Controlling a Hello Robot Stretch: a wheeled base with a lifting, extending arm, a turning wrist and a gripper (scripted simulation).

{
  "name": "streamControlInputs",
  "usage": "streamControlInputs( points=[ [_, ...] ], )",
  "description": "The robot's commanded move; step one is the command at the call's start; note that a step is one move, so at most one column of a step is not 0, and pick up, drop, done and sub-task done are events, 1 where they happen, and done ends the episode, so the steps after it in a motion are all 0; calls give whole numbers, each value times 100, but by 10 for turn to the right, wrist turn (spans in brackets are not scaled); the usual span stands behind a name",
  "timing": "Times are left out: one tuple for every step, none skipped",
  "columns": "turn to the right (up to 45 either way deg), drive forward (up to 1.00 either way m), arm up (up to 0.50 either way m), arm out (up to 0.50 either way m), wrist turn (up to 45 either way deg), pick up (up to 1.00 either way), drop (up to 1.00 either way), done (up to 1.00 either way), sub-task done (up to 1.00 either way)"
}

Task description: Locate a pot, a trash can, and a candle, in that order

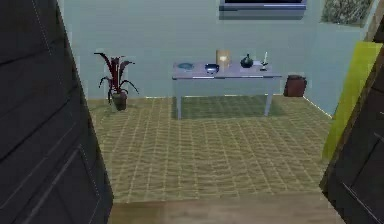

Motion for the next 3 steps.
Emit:
streamControlInputs(
  points=[
    [0,100,0,0,0,0,0,0,0],
    [-60,0,0,0,0,0,0,0,0],
    [0,35,0,0,0,0,0,0,0]
  ],
)
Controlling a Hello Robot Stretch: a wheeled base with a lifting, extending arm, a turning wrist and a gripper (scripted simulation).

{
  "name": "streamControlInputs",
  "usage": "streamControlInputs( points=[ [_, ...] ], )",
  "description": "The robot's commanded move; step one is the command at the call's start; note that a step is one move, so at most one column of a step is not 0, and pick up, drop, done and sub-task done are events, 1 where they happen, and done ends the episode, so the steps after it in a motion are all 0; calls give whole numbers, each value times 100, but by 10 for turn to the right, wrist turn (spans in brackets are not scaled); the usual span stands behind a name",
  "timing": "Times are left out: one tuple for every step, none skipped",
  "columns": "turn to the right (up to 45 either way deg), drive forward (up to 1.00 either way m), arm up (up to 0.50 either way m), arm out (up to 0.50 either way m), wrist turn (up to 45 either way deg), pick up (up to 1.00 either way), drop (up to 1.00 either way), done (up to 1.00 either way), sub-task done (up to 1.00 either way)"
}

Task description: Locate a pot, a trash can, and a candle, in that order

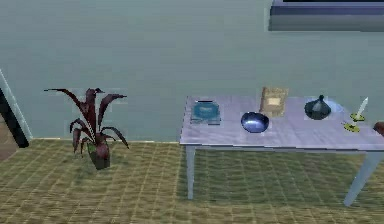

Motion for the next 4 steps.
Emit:
streamControlInputs(
  points=[
    [-450,0,0,0,0,0,0,0,0],
    [0,45,0,0,0,0,0,0,0],
    [-360,0,0,0,0,0,0,0,0],
    [0,100,0,0,0,0,0,0,0]
  ],
)
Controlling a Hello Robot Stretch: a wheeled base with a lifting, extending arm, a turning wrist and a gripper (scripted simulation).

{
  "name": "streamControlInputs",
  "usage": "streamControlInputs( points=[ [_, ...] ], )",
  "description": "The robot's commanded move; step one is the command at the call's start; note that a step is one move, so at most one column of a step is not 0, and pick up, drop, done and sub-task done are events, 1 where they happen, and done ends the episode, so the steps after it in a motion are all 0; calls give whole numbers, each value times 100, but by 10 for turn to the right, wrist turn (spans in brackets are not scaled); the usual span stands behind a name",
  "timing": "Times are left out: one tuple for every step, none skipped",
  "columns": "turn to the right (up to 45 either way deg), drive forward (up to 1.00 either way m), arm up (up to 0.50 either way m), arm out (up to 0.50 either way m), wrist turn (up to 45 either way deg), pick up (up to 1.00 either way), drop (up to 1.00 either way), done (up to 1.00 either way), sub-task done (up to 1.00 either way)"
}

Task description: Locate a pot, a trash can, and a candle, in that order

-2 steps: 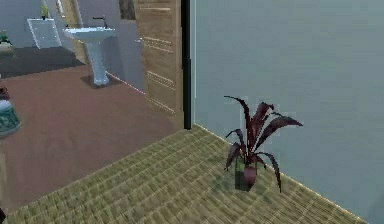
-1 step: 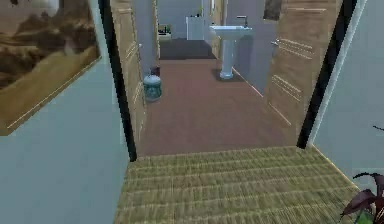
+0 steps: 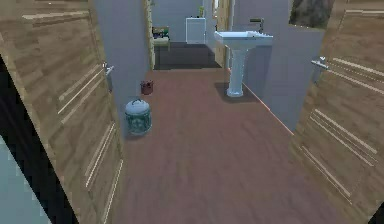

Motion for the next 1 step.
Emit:
streamControlInputs(
  points=[
    [0,100,0,0,0,0,0,0,0]
  ],
)
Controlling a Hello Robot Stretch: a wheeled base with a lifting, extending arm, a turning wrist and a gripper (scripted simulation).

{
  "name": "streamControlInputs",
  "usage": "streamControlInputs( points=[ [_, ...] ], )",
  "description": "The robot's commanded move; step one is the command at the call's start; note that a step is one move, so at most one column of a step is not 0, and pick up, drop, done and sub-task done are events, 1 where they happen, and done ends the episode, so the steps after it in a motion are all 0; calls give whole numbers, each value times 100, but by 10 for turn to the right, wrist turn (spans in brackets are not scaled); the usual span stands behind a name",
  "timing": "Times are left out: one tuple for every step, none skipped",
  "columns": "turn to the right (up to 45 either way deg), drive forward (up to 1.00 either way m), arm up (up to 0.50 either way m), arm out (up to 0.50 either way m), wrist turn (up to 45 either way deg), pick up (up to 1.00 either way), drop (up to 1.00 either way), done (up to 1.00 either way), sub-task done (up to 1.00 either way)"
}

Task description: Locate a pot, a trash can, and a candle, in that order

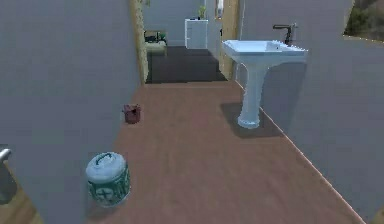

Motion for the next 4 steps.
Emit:
streamControlInputs(
  points=[
    [-60,0,0,0,0,0,0,0,0],
    [0,40,0,0,0,0,0,0,0],
    [-300,0,0,0,0,0,0,0,0],
    [0,0,0,0,0,0,0,0,100]
  ],
)
